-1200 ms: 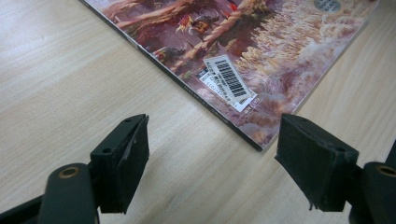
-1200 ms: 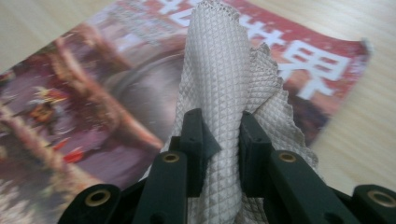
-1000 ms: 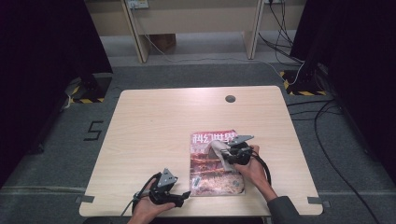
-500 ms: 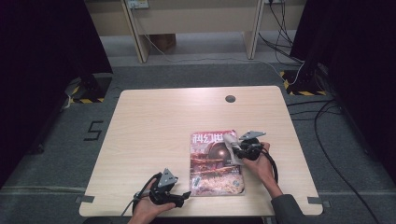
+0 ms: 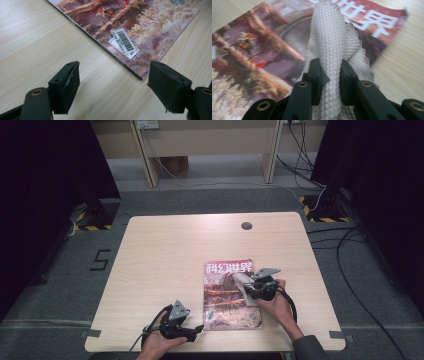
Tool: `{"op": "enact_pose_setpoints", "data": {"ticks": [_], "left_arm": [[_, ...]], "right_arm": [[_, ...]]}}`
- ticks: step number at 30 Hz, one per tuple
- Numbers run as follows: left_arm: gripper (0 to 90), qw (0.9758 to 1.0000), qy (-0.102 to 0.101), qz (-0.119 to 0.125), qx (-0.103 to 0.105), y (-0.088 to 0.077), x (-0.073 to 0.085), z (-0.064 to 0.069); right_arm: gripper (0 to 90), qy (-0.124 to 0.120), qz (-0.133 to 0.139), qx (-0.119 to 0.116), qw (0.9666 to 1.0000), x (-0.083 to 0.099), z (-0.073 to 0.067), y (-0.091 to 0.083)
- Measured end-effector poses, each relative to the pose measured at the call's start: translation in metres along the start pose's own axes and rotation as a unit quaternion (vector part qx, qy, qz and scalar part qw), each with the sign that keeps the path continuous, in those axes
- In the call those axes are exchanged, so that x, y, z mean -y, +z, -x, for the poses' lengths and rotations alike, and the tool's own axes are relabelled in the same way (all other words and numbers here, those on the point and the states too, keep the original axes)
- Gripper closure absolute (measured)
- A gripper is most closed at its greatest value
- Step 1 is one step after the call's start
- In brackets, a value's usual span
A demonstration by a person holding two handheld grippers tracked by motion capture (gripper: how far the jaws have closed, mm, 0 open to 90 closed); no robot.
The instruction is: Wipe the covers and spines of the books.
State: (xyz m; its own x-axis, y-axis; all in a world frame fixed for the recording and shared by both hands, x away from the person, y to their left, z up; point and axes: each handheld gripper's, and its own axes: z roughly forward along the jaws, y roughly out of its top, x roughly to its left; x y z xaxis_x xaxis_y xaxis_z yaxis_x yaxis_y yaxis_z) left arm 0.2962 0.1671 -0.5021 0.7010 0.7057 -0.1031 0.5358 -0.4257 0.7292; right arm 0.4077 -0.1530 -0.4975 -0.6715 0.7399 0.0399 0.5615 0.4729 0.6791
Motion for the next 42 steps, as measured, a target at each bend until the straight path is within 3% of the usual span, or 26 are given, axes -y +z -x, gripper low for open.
{"op": "enact_pose_setpoints", "data": {"ticks": [2, 5, 8, 18, 21, 28, 32, 36, 42], "left_arm": [[24.5, 1.0, 0.001, -0.002, 0.0, 0.0, 0.0, 0.0], [24.6, 1.0, 0.002, -0.001, 0.001, 0.0, 0.0, 0.0], [24.8, 1.0, 0.002, -0.002, 0.001, 0.001, 0.001, 0.0], [24.7, 1.0, 0.003, -0.006, 0.001, 0.002, 0.001, 0.001], [24.7, 1.0, 0.001, -0.003, 0.001, 0.001, 0.001, 0.0], [24.7, 1.0, -0.004, -0.002, -0.002, -0.004, 0.004, -0.002], [24.6, 1.0, -0.006, -0.003, 0.0, -0.006, 0.006, -0.001], [24.6, 1.0, -0.004, -0.006, 0.001, -0.006, 0.008, 0.0], [24.6, 1.0, 0.0, -0.007, 0.001, -0.005, 0.007, 0.001]], "right_arm": [[75.2, 0.012, 0.001, 0.013, 0.9998, 0.002, 0.007, -0.003], [75.3, 0.025, 0.008, 0.011, 0.9996, 0.005, 0.011, -0.004], [75.4, 0.014, 0.001, 0.017, 0.9998, 0.004, 0.005, -0.004], [75.3, -0.03, -0.003, -0.024, 0.9993, -0.002, -0.027, 0.004], [74.8, -0.024, -0.001, -0.022, 0.9995, -0.002, -0.024, 0.004], [74.8, -0.008, -0.002, 0.01, 0.9999, 0.002, -0.007, -0.002], [75.0, -0.004, -0.003, 0.017, 0.9998, 0.003, -0.006, -0.003], [75.1, -0.01, -0.006, 0.005, 0.9999, 0.002, -0.015, -0.002], [75.1, -0.041, -0.006, -0.031, 0.9987, -0.004, -0.044, 0.007]]}}
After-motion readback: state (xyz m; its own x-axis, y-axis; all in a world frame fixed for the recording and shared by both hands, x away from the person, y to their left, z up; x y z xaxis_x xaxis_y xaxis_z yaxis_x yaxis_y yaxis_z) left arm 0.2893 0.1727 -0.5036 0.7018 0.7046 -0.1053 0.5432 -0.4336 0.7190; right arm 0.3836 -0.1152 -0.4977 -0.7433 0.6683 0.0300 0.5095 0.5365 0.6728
